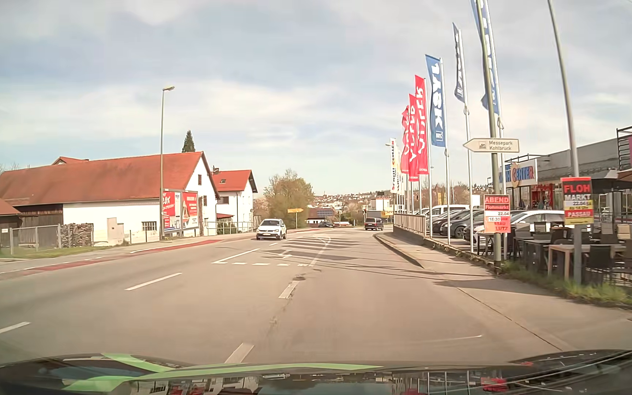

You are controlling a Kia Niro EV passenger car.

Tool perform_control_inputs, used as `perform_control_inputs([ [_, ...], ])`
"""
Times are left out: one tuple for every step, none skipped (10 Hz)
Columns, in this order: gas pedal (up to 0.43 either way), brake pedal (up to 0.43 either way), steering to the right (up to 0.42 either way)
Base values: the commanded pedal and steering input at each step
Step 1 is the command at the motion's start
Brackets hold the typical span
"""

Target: Follow the waypoints while adhering to traffic rules and regulations

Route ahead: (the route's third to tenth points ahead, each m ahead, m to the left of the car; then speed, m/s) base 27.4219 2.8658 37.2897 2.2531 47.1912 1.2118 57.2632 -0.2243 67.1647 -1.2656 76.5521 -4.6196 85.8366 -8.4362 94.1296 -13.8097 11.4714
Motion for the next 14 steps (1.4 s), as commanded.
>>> perform_control_inputs([
  [0.008,0.0,0.007],
  [0.008,0.0,0.009],
  [0.008,0.0,0.009],
  [0.008,0.0,0.009],
  [0.008,0.0,0.009],
  [0.008,0.0,0.008],
  [0.008,0.0,0.008],
  [0.0,0.0,0.008],
  [0.0,0.0,0.007],
  [0.0,0.0,0.005],
  [0.0,0.0,0.003],
  [0.0,0.0,0.0],
  [0.0,0.0,0.0],
  [0.0,0.0,0.0],
])
